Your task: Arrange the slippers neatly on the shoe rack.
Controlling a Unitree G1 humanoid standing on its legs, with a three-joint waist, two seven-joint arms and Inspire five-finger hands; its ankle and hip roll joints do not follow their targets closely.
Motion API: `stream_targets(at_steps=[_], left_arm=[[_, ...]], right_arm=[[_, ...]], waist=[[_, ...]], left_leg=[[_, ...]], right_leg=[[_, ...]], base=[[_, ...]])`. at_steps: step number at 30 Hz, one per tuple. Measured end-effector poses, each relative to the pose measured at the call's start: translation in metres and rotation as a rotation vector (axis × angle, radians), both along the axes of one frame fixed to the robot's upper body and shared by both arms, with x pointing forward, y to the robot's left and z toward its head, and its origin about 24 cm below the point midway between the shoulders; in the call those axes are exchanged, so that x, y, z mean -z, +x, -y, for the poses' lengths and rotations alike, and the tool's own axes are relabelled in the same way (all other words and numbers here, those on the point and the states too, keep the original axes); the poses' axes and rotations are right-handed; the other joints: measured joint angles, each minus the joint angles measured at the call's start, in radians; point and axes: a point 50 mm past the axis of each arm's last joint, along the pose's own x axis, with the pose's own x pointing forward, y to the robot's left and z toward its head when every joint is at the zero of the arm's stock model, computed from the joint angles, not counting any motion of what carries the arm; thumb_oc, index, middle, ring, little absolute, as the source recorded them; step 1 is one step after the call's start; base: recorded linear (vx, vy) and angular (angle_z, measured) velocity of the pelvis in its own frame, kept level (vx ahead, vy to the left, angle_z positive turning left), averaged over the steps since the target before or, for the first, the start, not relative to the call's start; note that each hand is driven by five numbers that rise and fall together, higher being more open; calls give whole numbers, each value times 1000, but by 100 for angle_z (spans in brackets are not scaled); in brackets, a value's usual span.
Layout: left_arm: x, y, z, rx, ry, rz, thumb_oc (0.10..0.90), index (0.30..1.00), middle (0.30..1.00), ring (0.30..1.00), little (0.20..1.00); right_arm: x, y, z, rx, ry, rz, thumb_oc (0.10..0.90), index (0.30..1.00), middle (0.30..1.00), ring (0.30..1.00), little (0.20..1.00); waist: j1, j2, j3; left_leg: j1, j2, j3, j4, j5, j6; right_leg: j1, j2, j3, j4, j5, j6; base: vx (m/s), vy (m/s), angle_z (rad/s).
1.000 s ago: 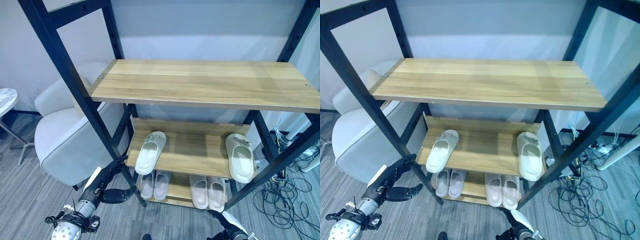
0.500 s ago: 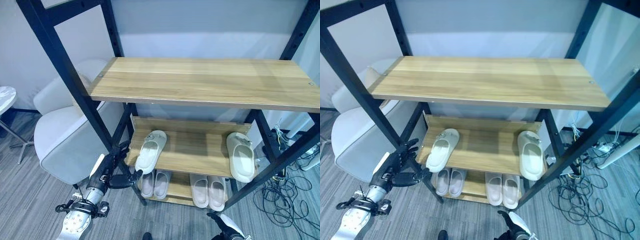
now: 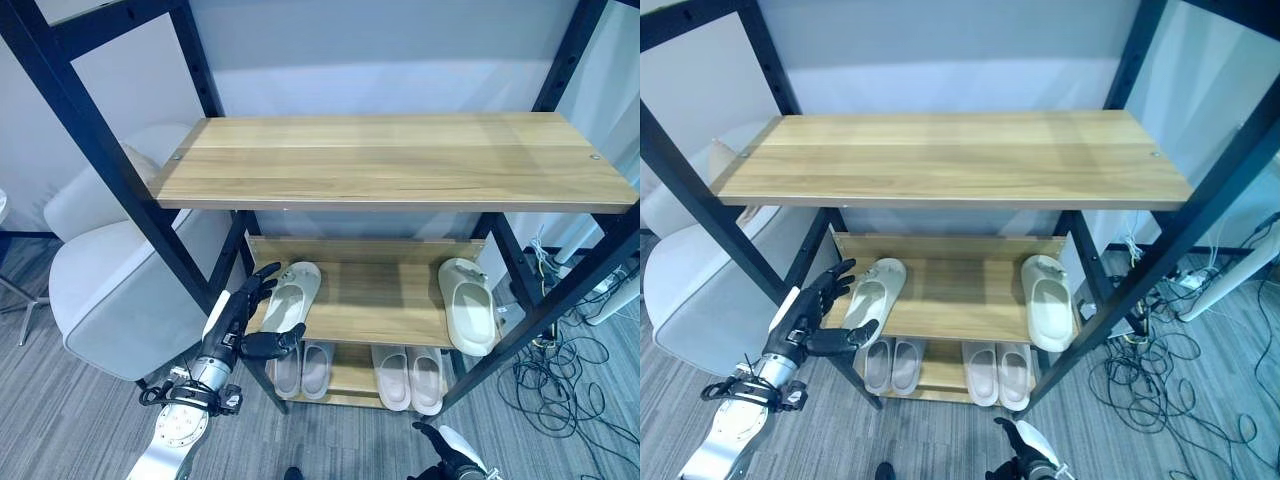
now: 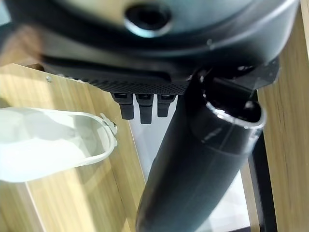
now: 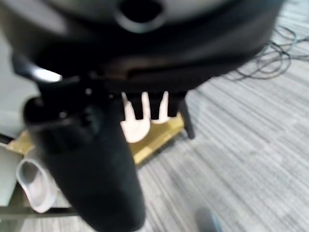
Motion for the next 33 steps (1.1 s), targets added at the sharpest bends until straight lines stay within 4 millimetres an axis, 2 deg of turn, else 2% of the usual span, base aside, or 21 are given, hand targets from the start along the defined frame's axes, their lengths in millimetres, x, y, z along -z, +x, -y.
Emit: stream_targets(at_steps=[7, 10, 18, 23, 28, 33], left_arm=[[2, 9, -2, -45, 78, 22, 800, 900, 900, 900, 900], [7, 18, -7, -89, 145, 24, 800, 900, 900, 900, 900], [13, 33, -14, -158, 219, 24, 800, 900, 900, 900, 900], [5, 42, -13, -168, 302, 79, 800, 900, 900, 900, 900], [2, 59, -24, -191, 407, 90, 800, 900, 900, 900, 900], [-2, 65, -31, -194, 470, 98, 800, 900, 900, 900, 900]], right_arm=[[4, -6, 2, 2, -19, -29, 800, 900, 900, 900, 900], [3, -4, 2, 1, -21, -22, 800, 900, 900, 900, 900], [2, -1, 3, 4, -26, -12, 800, 900, 900, 900, 900], [1, 1, 5, 7, -33, 1, 800, 900, 900, 900, 900], [-3, 13, 5, 3, -36, 35, 800, 900, 900, 900, 900], [-3, 15, 5, 3, -33, 40, 800, 900, 900, 900, 900]], waist=[[-3, 6, -3], [-15, 19, -9], [-39, 21, -11], [-48, 22, -11], [-59, 29, -17], [-59, 30, -18]], left_leg=[[-13, 1, 7, 0, 0, 0], [-36, 2, 22, 0, 0, 1], [-79, 7, 58, 0, 1, 0], [-108, 9, 64, 1, 1, 1], [-138, 10, 69, 1, 1, 1], [-147, 10, 75, 1, 1, 1]], right_leg=[[-16, 0, 3, 0, 3, -3], [-47, -1, 18, 0, 17, -4], [-105, 1, 52, 0, 27, -5], [-137, 2, 57, 7, 35, -10], [-171, 3, 60, 7, 40, -7], [-185, 2, 70, 7, 42, -7]], base=[[3, 0, -2], [-19, 2, -12], [5, 1, -15], [0, 5, -4], [4, 5, -2], [9, 14, -5]])
